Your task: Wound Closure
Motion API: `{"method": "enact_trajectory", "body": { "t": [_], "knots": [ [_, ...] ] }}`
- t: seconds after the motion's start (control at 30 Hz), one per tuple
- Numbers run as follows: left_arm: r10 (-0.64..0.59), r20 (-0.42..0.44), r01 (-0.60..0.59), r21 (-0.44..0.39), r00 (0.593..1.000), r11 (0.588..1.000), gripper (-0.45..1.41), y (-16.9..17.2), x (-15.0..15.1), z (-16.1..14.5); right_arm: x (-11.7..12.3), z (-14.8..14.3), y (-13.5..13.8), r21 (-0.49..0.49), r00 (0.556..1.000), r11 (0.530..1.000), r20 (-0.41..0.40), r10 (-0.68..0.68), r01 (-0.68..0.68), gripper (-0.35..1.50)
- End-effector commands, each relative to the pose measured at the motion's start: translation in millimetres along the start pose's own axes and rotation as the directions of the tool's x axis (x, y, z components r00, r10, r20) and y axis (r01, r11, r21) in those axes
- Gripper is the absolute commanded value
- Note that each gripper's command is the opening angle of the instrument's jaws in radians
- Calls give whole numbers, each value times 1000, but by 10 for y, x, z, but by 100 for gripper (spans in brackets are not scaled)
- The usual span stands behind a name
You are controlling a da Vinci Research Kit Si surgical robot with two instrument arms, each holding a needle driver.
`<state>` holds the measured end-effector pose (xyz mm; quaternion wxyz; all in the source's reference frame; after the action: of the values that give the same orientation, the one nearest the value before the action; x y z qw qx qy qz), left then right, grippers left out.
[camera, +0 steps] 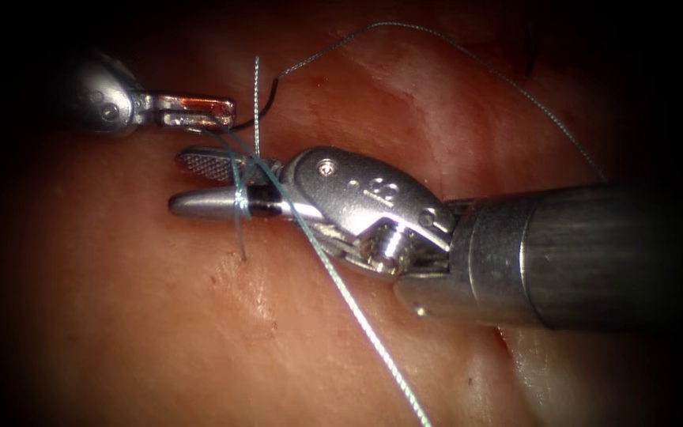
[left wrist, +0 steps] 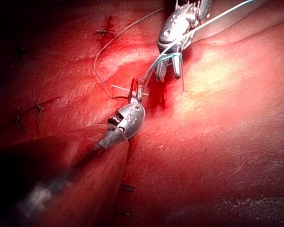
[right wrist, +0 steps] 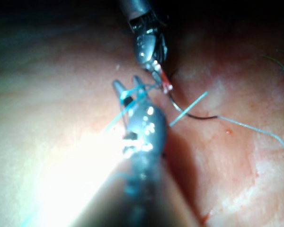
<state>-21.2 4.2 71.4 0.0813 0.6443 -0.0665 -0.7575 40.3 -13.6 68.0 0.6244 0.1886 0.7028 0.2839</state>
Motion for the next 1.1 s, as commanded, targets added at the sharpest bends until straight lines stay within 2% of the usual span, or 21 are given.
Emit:
{"method": "enact_trajectory", "body": {
  "t": [0.03, 0.17, 0.5, 0.73, 1.1],
  "knots": [
    [2, -2, -2, -1, 1000, 1000, -45, 1, -6, 6, -5, 8, 1, -1, 1000, 1000, -15, 14, -14, 58],
    [-4, -11, 4, 7, 1000, 1000, -45, 5, -3, 4, 0, 4, 6, -23, 997, 999, -62, 42, -43, 64],
    [-46, -58, 49, 47, 997, 998, -45, 19, 21, -8, 1, -20, 27, -93, 996, 994, -76, 42, -49, 64],
    [-71, -111, 78, 68, 991, 995, -45, 28, 38, -10, 1, -19, 27, -97, 996, 994, -77, 41, -48, 63],
    [-81, -129, 89, 60, 988, 994, -45, 42, 51, -16, 2, -19, 27, -105, 996, 993, -79, 42, -50, 61]
  ]
}}
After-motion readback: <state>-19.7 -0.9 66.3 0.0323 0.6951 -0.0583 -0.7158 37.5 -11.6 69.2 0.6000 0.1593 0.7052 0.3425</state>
